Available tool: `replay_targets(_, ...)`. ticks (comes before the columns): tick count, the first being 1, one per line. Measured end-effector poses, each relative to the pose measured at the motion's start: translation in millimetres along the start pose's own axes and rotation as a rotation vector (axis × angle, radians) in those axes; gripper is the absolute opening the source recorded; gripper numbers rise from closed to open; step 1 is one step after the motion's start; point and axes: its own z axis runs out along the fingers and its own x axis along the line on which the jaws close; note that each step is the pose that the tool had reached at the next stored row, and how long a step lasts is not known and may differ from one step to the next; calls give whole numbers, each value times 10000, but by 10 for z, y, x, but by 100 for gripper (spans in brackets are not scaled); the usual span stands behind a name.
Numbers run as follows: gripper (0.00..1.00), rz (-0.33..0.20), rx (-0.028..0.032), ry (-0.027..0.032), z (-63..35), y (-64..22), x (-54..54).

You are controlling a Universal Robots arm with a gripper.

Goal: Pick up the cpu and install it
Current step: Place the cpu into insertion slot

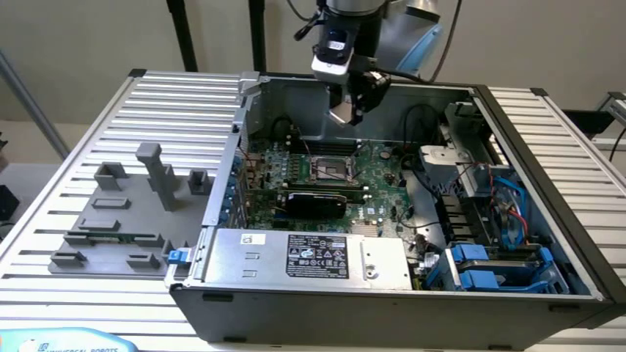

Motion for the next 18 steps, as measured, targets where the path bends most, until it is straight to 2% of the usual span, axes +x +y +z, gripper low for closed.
replay_targets(12, 55, 2174, 11, -231, 53, -6, 0)
replay_targets(16, 55, 2870, 35, -294, 74, -8, 0)
replay_targets(18, 55, 3391, 56, -337, 91, -10, 0)
